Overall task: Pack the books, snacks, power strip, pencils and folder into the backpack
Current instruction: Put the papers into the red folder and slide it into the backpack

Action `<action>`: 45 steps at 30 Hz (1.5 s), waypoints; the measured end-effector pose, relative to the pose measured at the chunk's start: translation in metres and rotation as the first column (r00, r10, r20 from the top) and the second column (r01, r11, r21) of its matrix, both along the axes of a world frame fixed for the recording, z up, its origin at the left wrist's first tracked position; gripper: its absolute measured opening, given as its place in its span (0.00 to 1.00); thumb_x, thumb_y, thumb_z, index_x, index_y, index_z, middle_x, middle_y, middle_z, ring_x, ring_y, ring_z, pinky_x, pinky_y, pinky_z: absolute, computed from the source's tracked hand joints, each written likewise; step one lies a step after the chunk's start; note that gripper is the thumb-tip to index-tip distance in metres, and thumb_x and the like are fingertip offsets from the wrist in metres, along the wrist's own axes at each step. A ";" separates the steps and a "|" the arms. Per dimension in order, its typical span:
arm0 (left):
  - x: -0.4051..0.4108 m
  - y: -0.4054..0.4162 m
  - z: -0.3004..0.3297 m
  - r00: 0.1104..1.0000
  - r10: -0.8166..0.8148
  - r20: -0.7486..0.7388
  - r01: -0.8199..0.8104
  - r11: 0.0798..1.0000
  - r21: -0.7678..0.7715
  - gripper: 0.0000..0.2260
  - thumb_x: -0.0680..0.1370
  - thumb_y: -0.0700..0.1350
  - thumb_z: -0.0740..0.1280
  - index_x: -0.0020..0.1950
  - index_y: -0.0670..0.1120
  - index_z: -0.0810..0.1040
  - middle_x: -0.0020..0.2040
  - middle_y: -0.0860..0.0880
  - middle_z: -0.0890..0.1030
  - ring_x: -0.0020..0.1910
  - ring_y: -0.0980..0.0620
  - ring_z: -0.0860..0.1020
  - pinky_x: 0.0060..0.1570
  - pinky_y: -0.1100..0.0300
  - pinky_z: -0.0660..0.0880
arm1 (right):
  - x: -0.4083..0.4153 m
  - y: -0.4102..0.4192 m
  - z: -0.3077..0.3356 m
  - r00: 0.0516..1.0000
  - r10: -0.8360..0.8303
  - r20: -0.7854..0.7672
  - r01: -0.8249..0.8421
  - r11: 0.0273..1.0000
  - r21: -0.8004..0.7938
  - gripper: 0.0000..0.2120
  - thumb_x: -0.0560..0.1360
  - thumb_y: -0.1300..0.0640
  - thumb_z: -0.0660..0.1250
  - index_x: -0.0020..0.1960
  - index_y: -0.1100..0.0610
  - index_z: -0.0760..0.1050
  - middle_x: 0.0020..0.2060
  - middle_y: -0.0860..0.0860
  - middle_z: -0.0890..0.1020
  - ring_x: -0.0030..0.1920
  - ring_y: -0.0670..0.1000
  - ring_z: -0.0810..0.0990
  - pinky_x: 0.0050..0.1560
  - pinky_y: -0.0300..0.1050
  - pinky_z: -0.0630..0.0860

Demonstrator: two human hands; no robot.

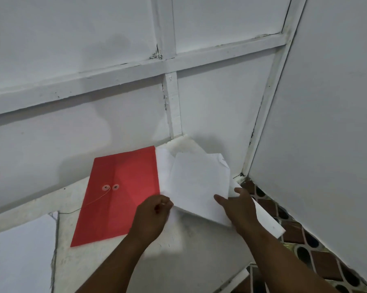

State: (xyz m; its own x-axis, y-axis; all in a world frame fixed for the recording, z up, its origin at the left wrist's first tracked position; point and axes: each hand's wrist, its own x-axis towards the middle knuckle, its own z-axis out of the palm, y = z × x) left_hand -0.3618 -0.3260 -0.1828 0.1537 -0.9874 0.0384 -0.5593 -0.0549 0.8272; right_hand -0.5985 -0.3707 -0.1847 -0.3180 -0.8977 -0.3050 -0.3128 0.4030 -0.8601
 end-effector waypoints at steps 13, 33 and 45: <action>0.040 0.010 0.036 0.638 0.347 -0.687 -0.230 0.938 0.259 0.14 0.75 0.40 0.73 0.60 0.48 0.79 0.53 0.47 0.84 0.46 0.50 0.83 0.40 0.56 0.79 | 0.044 -0.004 0.028 0.948 0.317 0.006 -0.297 0.893 -0.338 0.07 0.82 0.55 0.62 0.49 0.43 0.72 0.46 0.36 0.78 0.47 0.36 0.77 0.48 0.30 0.70; 0.259 0.189 0.031 0.819 0.470 -0.329 -0.459 0.881 0.118 0.26 0.73 0.35 0.73 0.64 0.61 0.78 0.62 0.62 0.79 0.55 0.65 0.79 0.53 0.64 0.77 | 0.284 0.084 0.016 0.671 0.735 0.100 -0.687 0.666 -0.290 0.36 0.72 0.62 0.75 0.73 0.43 0.62 0.61 0.41 0.78 0.60 0.44 0.79 0.61 0.48 0.78; 0.341 0.282 -0.050 0.872 0.404 0.277 -0.415 0.910 -0.021 0.26 0.71 0.63 0.66 0.66 0.56 0.78 0.67 0.58 0.70 0.68 0.60 0.62 0.70 0.62 0.62 | 0.351 0.163 -0.054 0.571 0.688 -0.449 -0.821 0.468 -0.327 0.23 0.75 0.50 0.68 0.69 0.52 0.73 0.62 0.44 0.75 0.62 0.45 0.72 0.65 0.44 0.70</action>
